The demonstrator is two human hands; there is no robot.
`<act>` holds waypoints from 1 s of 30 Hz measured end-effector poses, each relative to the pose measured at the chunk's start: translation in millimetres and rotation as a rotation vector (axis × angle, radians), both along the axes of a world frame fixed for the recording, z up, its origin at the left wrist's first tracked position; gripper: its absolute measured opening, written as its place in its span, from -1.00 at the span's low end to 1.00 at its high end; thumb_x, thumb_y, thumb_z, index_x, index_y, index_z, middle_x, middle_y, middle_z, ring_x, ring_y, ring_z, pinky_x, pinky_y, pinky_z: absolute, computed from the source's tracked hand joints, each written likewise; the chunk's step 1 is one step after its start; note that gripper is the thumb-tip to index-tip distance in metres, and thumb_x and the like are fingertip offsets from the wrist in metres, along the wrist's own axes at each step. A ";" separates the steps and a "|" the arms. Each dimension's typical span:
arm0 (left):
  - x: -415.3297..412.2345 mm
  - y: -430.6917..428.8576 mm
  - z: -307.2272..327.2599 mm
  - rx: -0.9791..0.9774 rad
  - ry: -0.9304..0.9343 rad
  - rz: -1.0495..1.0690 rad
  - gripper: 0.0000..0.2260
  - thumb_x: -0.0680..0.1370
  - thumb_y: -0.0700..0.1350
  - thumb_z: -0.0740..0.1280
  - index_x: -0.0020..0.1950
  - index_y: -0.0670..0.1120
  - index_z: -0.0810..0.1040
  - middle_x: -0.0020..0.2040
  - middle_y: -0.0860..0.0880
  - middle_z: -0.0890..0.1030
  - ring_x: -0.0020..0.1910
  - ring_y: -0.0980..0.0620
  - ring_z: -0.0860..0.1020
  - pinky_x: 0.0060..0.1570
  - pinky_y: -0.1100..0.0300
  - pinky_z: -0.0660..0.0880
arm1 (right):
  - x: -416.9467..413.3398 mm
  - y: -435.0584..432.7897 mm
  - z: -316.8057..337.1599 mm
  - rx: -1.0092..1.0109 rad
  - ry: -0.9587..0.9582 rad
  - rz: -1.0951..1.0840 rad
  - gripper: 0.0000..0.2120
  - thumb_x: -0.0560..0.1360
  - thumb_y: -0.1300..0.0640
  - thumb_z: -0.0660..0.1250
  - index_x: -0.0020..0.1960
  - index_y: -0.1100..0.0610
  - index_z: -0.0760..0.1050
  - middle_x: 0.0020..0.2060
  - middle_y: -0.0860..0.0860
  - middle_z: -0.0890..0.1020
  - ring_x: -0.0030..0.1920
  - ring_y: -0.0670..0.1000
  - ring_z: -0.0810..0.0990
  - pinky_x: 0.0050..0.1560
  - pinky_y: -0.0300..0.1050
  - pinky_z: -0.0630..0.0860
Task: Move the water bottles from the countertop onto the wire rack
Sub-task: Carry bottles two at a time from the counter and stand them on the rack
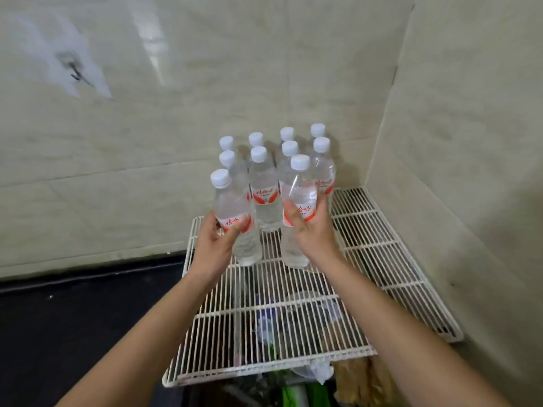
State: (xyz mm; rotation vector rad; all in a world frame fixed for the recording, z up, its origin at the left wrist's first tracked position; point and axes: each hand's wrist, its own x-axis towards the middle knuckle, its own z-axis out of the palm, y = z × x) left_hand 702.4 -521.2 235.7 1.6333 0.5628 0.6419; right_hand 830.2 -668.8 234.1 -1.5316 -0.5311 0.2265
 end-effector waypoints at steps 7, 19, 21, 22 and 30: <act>2.8 7.8 -5.6 0.143 0.035 -0.046 -0.60 0.55 -0.01 0.40 0.34 -0.12 0.48 0.16 -0.06 0.64 0.10 0.13 0.64 0.03 0.18 0.63 | -1.6 18.7 -27.0 -0.145 -0.073 0.133 -0.22 0.39 -0.45 0.29 0.48 -0.21 0.09 0.35 -0.17 0.44 0.18 -0.40 0.46 0.17 -0.36 0.40; -26.3 18.8 -72.0 0.343 0.359 -0.081 -0.66 0.52 -0.07 0.46 0.28 0.05 0.54 0.13 0.15 0.58 0.04 0.23 0.57 0.18 0.10 0.57 | 4.0 -22.1 -66.4 -0.634 -0.137 0.179 -0.35 0.36 -0.18 0.54 0.39 -0.07 0.45 0.23 -0.14 0.56 0.07 -0.18 0.60 0.09 -0.15 0.62; -22.6 19.3 -68.2 0.334 0.353 -0.081 -0.67 0.53 -0.11 0.46 0.28 0.05 0.54 0.09 0.21 0.57 0.03 0.32 0.53 0.18 0.12 0.55 | 3.7 -18.0 -63.3 -0.643 -0.127 0.159 -0.40 0.38 -0.10 0.56 0.37 -0.04 0.49 0.19 -0.13 0.60 0.01 -0.20 0.61 0.03 -0.21 0.61; -20.0 20.7 -66.4 0.336 0.355 -0.085 -0.65 0.53 -0.13 0.45 0.30 0.04 0.54 0.10 0.22 0.57 0.03 0.36 0.51 0.20 0.11 0.54 | 3.6 -14.6 -61.0 -0.645 -0.130 0.160 -0.40 0.39 -0.09 0.56 0.38 -0.04 0.49 0.20 -0.13 0.61 0.01 -0.17 0.63 0.07 -0.15 0.63; -0.5 21.9 -66.7 0.347 0.425 -0.042 -0.60 0.52 -0.08 0.48 0.34 0.07 0.53 0.21 0.09 0.66 0.19 0.10 0.59 0.23 -0.05 0.56 | -0.4 8.5 -54.8 -0.679 -0.161 0.114 -0.44 0.44 -0.02 0.55 0.40 -0.01 0.49 0.17 -0.07 0.68 0.00 -0.11 0.66 0.17 -0.08 0.61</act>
